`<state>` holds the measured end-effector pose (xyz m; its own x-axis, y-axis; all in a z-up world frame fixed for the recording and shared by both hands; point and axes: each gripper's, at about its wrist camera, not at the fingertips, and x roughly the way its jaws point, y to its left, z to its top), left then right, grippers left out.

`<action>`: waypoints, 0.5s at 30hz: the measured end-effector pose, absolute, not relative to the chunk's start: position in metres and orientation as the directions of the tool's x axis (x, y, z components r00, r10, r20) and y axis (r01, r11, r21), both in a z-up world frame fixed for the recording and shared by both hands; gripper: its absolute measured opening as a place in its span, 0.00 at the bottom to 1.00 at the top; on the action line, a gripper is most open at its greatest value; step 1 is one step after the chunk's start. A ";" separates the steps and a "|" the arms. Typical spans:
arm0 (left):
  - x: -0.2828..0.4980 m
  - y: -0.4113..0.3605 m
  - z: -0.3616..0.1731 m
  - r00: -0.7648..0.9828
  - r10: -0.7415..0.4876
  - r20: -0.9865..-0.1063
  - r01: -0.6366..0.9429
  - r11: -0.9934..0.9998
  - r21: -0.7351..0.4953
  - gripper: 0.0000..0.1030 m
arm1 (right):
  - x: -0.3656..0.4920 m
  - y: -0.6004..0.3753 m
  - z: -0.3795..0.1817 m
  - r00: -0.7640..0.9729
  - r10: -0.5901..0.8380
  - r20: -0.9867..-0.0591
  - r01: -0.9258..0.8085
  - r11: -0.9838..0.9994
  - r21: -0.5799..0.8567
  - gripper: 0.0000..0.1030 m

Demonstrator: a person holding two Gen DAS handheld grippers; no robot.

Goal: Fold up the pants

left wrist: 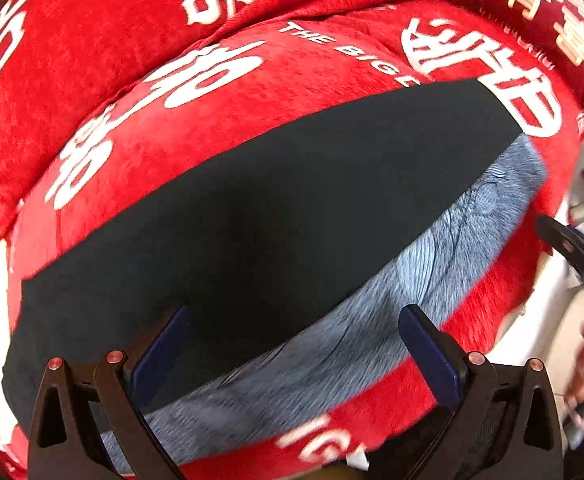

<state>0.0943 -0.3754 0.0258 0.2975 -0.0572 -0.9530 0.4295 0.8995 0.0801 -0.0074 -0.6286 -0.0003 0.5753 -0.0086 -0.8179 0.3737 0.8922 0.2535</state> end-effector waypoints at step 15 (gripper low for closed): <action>0.105 -0.413 0.029 0.314 -0.052 -0.948 0.333 0.941 0.059 1.00 | -0.028 -0.664 -0.012 0.687 0.171 -0.706 0.326 0.796 0.510 1.00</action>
